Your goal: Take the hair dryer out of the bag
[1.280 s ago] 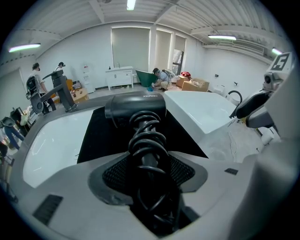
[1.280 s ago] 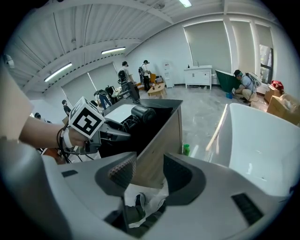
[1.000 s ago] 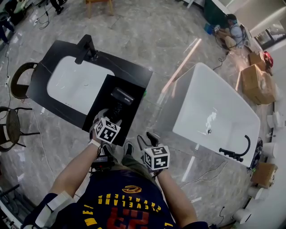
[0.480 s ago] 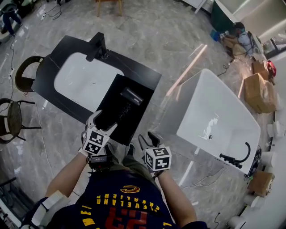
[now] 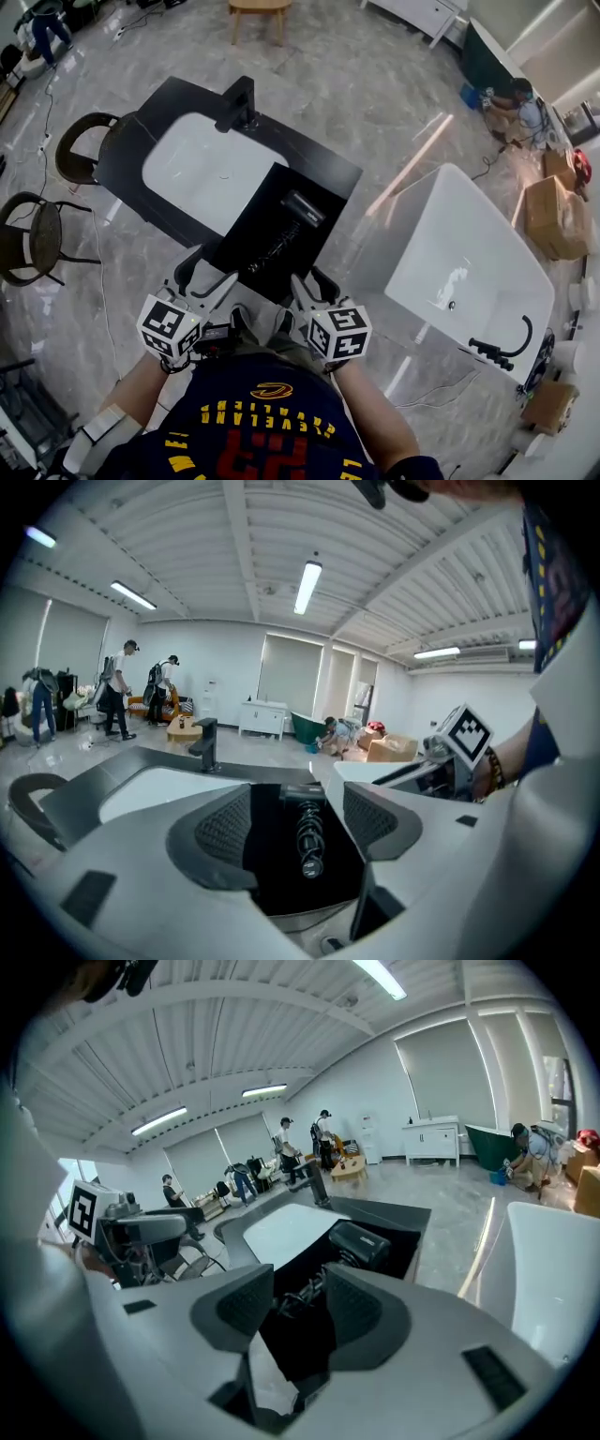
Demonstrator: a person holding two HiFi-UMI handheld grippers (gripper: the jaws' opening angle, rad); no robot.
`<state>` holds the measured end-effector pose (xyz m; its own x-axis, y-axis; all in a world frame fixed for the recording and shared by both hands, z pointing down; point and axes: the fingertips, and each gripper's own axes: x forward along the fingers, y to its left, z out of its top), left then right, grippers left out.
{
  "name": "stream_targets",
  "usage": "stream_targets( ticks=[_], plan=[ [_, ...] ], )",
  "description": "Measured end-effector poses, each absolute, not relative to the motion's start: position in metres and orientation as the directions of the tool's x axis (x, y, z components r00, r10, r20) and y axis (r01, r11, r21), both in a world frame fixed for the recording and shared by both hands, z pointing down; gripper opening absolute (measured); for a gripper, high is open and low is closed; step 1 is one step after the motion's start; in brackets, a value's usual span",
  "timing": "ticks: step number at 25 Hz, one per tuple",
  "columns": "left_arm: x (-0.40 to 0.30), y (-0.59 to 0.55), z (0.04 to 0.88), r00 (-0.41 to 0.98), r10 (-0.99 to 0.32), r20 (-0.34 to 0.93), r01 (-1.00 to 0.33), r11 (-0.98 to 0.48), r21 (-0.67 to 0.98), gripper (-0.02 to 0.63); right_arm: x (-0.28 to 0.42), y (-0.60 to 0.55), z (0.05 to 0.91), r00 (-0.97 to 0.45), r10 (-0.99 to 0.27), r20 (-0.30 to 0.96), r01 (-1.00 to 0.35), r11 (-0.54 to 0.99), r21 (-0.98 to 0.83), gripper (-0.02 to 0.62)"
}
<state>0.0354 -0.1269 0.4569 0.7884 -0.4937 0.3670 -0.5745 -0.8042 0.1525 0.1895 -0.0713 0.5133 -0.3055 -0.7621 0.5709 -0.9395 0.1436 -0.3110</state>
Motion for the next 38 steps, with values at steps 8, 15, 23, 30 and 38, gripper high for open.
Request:
stream_targets(
  ticks=[8, 15, 23, 30, 38],
  plan=[
    [0.024, -0.095, 0.357, 0.835, -0.519, 0.181, -0.550, -0.792, 0.265, 0.185, 0.149, -0.086, 0.436, -0.394, -0.817, 0.420, -0.901, 0.253, -0.353, 0.176],
    [-0.023, -0.100, 0.346, 0.758, -0.629, 0.171, -0.644, -0.680, 0.352, 0.003, 0.129, -0.092, 0.383, -0.430, -0.847, 0.312, -0.883, 0.323, -0.341, 0.064],
    [-0.010, -0.090, 0.339, 0.773, -0.615, 0.156, -0.625, -0.698, 0.350, 0.003, 0.108, -0.089, 0.360, -0.449, -0.846, 0.288, -0.889, 0.389, -0.241, 0.009],
    [-0.016, -0.099, 0.333, 0.762, -0.630, 0.150, -0.639, -0.693, 0.333, 0.003, 0.113, -0.086, 0.363, -0.441, -0.852, 0.282, -0.895, 0.395, -0.206, 0.009],
    [-0.018, -0.098, 0.337, 0.754, -0.637, 0.158, -0.648, -0.682, 0.340, 0.003, 0.111, -0.082, 0.364, -0.444, -0.849, 0.285, -0.894, 0.399, -0.204, 0.009]
  ],
)
